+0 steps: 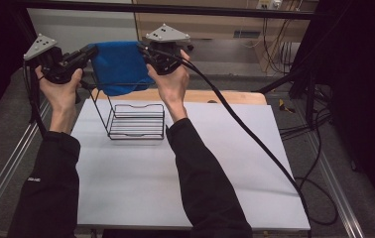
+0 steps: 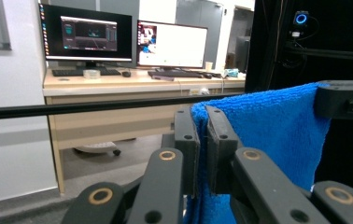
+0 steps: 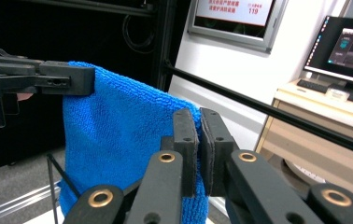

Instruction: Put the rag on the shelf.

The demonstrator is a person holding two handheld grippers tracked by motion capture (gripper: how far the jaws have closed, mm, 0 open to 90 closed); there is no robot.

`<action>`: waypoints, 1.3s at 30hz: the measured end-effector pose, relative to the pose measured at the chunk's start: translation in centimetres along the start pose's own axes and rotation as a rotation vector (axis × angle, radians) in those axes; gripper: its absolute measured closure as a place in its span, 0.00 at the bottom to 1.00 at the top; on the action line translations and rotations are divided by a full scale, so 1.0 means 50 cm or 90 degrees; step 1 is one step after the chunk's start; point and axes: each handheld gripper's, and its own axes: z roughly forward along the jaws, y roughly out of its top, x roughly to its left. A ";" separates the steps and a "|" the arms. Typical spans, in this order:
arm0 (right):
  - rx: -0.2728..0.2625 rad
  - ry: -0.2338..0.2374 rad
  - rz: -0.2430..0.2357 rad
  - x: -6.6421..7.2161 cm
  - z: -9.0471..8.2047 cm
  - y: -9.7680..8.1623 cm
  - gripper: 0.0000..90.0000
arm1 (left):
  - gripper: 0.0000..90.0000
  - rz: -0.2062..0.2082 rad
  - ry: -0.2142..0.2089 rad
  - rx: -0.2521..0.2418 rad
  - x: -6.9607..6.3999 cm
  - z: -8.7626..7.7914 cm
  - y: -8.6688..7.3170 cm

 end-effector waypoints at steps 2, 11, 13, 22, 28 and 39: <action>0.007 0.002 0.001 0.000 -0.002 -0.005 0.96 | 0.94 0.003 -0.004 0.007 -0.001 0.000 -0.007; 0.028 0.010 -0.007 0.010 0.001 -0.025 0.96 | 0.94 0.010 -0.005 0.017 0.001 -0.015 -0.022; 0.031 0.013 -0.010 0.014 0.000 -0.026 0.96 | 0.94 0.011 -0.008 0.017 0.002 -0.021 -0.024; 0.052 0.020 -0.018 0.037 -0.015 -0.025 0.96 | 0.94 0.010 -0.023 0.026 0.004 -0.040 -0.038; 0.072 0.018 -0.031 0.042 -0.020 -0.025 0.96 | 0.94 0.018 -0.026 0.039 -0.002 -0.040 -0.046; 0.071 0.038 -0.023 0.042 -0.039 -0.041 0.96 | 0.93 0.040 -0.032 0.058 -0.019 -0.052 -0.049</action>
